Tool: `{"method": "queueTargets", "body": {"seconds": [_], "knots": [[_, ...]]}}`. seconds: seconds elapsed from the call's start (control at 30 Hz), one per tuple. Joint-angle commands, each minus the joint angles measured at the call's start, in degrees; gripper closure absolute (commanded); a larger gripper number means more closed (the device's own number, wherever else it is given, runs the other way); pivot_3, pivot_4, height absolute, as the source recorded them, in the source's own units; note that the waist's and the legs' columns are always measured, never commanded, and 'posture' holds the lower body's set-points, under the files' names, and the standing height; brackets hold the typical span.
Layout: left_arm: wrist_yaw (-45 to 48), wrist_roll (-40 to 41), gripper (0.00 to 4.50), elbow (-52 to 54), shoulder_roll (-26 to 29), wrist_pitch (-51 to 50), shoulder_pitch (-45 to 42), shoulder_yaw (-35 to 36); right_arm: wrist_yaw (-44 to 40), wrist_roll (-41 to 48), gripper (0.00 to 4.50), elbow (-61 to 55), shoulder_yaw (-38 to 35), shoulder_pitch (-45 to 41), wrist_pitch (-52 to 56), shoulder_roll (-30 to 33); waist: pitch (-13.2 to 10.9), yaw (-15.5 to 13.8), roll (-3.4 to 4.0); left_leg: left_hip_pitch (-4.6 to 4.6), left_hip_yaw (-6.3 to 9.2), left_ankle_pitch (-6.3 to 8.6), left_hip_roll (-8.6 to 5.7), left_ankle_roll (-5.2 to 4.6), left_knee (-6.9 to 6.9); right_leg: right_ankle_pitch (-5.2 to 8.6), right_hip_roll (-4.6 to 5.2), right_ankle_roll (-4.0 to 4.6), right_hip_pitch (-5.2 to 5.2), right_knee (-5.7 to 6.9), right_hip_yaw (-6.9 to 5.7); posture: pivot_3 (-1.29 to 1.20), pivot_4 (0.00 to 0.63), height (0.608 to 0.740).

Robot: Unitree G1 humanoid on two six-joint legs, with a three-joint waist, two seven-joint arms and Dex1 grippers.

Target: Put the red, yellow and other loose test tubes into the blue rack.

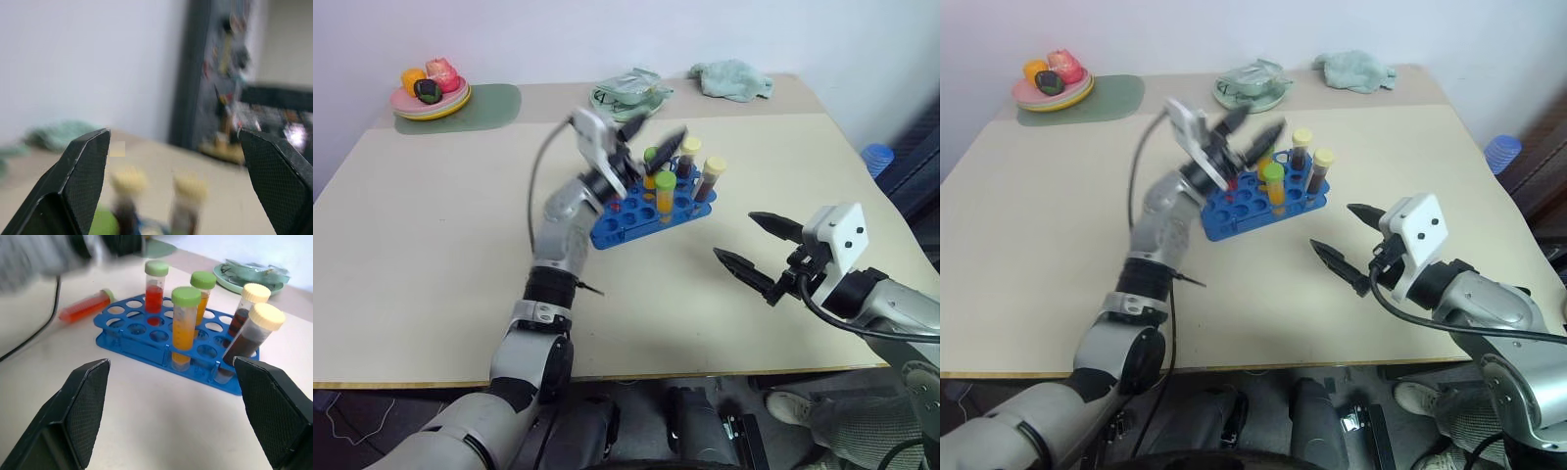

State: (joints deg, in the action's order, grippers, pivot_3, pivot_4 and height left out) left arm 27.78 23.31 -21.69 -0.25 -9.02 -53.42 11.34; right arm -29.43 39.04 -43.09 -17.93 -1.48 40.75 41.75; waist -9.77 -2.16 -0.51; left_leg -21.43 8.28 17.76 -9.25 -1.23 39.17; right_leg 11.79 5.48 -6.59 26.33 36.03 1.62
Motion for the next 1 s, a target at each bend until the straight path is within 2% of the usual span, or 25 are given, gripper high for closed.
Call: {"method": "queueTargets", "body": {"seconds": [0.03,0.13,0.23,0.3,0.37,0.43,0.73,1.0], "knots": [[-21.4,-3.0,0.25,3.3,3.7,-15.7,-5.0,4.5,-1.4,-0.1,0.37,0.9,0.9,-2.4,-1.2,1.0,0.0,0.0,-0.01,0.02,-0.01,0.00,0.01,0.00,0.00,0.00,-0.01,0.00,-0.01,0.01,0.01,0.00,0.150,0.740],[-32.7,-3.1,0.25,3.3,7.4,-33.2,-8.8,7.2,-2.9,-0.5,0.37,3.0,2.4,-4.8,-1.5,1.3,0.0,0.0,-0.03,0.03,-0.03,0.00,0.02,0.01,-0.02,0.00,-0.05,-0.01,-0.01,0.01,0.03,0.00,0.150,0.740],[-40.2,-1.9,0.25,3.9,8.5,-44.4,-11.2,11.1,-4.4,-0.9,0.37,5.2,3.8,-7.0,-1.9,1.5,0.0,-0.1,-0.08,0.03,-0.04,0.00,0.02,0.00,-0.02,0.00,-0.14,-0.01,0.01,0.01,0.03,0.00,0.150,0.740],[-44.8,-3.3,0.25,0.5,10.3,-56.9,-14.6,13.1,-5.0,-1.1,0.37,6.1,4.4,-8.0,-2.2,1.5,-0.1,-0.3,-0.21,-0.02,-0.02,0.00,0.01,0.00,0.00,0.00,-0.14,-0.02,0.04,0.03,0.01,0.00,0.150,0.740],[-43.1,-3.2,0.25,-0.8,12.7,-66.4,-16.4,11.7,-5.5,-1.3,0.37,6.8,5.1,-8.8,-2.3,1.4,-0.1,-0.1,-0.24,-0.05,0.00,0.00,0.01,0.01,0.00,-0.01,-0.15,-0.02,0.06,0.01,-0.02,0.00,0.150,0.740],[-42.1,-3.4,0.25,-1.8,13.9,-71.7,-17.3,11.4,-5.8,-1.5,0.37,7.4,5.7,-9.5,-2.5,1.4,-0.1,0.0,-0.23,-0.04,-0.02,0.00,0.01,0.01,-0.03,-0.01,-0.15,-0.02,0.08,0.01,-0.02,0.00,0.150,0.740],[-44.8,-9.4,0.25,-11.7,15.4,-80.5,-22.1,17.3,-6.9,-2.2,0.37,8.3,6.1,-9.2,-3.2,1.0,-0.1,0.0,-0.24,-0.01,-0.06,0.00,0.01,0.05,-0.04,-0.01,-0.14,-0.02,0.12,0.06,-0.02,0.00,0.150,0.740],[-48.8,-13.7,0.25,-22.6,14.9,-76.6,-25.7,22.7,-5.9,-2.0,0.37,6.5,5.0,-7.1,-3.1,0.7,-0.1,0.0,-0.23,-0.01,-0.08,0.00,0.01,0.05,-0.04,-0.01,-0.03,-0.02,0.11,0.06,-0.02,0.00,0.150,0.740]]}}
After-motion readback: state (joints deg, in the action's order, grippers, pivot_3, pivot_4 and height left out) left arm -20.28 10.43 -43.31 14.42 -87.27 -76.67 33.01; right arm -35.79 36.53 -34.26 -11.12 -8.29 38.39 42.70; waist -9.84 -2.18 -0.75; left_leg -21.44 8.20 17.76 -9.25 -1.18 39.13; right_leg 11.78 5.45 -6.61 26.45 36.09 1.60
